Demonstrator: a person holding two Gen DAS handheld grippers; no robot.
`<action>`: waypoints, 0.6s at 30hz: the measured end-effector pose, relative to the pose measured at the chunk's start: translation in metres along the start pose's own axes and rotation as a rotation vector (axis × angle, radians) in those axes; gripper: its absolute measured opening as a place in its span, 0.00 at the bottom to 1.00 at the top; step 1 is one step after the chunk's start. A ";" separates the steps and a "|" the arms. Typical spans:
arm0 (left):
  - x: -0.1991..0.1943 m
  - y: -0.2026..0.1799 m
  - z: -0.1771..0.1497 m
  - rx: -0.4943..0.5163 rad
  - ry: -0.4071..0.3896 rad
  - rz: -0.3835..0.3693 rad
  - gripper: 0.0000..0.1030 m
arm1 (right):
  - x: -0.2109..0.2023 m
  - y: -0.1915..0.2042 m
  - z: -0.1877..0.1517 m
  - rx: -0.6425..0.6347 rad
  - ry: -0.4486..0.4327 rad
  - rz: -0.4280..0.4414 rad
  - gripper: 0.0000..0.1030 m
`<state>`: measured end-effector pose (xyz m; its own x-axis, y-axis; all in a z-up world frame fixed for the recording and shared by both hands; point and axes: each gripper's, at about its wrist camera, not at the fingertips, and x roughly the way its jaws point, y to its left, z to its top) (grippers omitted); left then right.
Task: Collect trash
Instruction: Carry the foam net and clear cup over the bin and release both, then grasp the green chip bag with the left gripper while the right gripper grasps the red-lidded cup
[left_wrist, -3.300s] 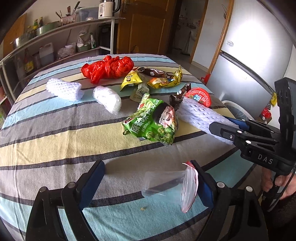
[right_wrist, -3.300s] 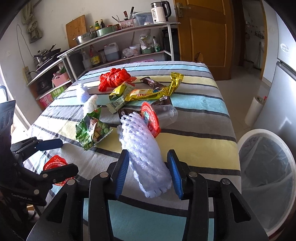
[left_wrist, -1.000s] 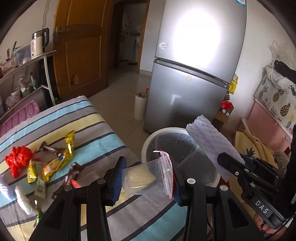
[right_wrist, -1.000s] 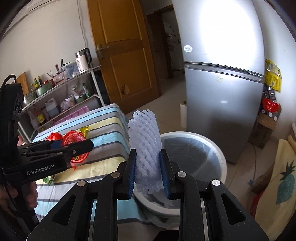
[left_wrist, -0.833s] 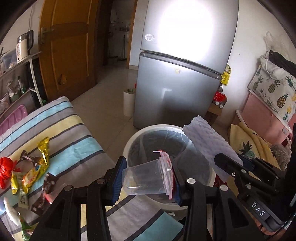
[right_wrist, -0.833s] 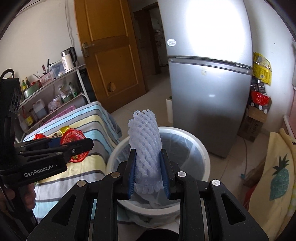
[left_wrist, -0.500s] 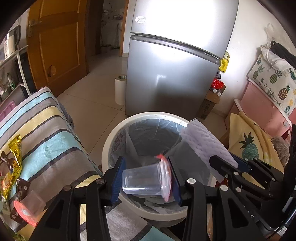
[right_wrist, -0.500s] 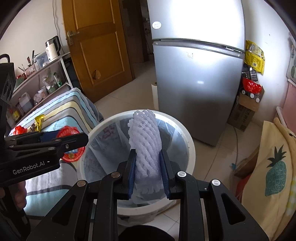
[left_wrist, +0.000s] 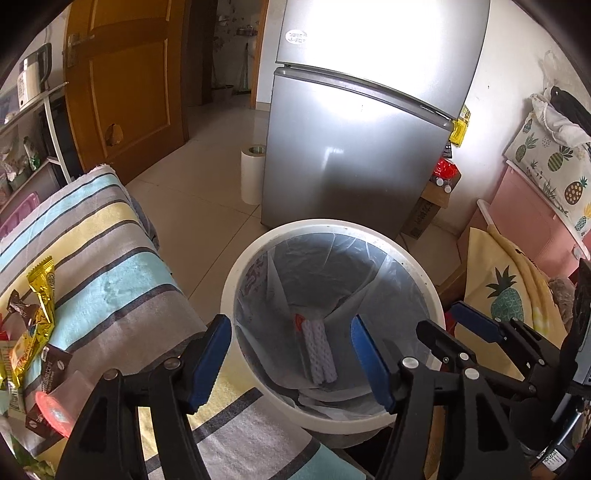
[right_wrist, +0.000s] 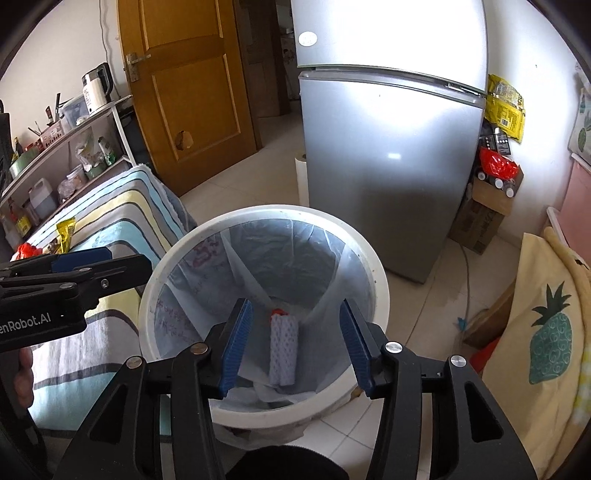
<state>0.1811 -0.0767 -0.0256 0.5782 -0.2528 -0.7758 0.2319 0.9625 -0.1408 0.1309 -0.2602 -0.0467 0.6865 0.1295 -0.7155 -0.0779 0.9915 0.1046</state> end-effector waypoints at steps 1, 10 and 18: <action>-0.005 0.002 -0.001 -0.001 -0.008 0.000 0.65 | -0.003 0.002 0.000 0.001 -0.006 0.004 0.49; -0.060 0.034 -0.020 -0.049 -0.100 0.061 0.65 | -0.031 0.034 0.007 -0.019 -0.081 0.073 0.49; -0.114 0.096 -0.053 -0.162 -0.160 0.174 0.65 | -0.038 0.089 0.007 -0.106 -0.096 0.200 0.51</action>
<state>0.0960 0.0500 0.0162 0.7172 -0.0826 -0.6919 -0.0024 0.9927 -0.1210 0.1028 -0.1768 -0.0054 0.7146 0.3264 -0.6186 -0.2910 0.9430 0.1614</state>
